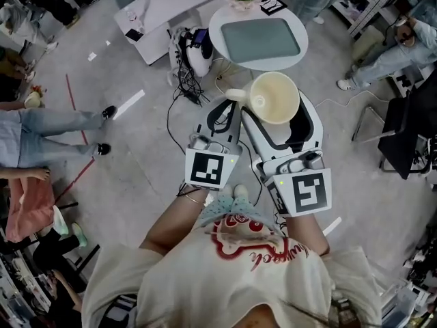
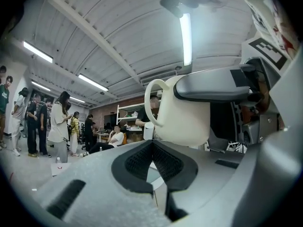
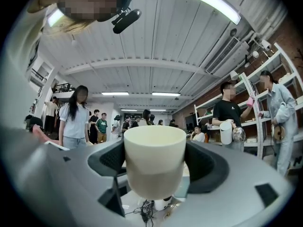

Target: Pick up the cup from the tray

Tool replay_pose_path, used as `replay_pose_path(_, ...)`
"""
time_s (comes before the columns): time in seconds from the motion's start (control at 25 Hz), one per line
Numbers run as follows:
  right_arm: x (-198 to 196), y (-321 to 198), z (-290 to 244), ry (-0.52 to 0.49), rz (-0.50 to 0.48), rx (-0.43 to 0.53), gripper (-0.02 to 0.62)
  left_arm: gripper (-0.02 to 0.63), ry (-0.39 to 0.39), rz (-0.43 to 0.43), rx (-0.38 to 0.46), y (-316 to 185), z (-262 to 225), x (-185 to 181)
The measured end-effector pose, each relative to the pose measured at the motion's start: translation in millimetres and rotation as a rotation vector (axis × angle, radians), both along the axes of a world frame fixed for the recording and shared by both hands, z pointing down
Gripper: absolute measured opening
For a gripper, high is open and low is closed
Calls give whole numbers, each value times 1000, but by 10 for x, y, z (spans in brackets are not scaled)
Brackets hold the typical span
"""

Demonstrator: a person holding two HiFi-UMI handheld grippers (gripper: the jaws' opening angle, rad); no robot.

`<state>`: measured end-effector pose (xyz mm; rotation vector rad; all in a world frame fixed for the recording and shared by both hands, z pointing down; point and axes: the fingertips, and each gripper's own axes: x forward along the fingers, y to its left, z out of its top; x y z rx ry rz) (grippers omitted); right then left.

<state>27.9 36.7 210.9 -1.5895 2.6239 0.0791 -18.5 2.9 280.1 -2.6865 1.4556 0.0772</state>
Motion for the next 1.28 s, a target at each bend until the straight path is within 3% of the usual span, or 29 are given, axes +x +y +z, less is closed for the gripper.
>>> replay_pose_path(0.44,-83,250,-55,38,-98,15,388,8,-42,35,21,254,-16,181)
replay_pose_path(1.0,-77,318,-50,42,-85,38,388,8,-103,36,28,316,15,191)
replay_pose_path(1.28,-31,298,-65,33,-80,39,388,8,-69,31,21,307,-16,231)
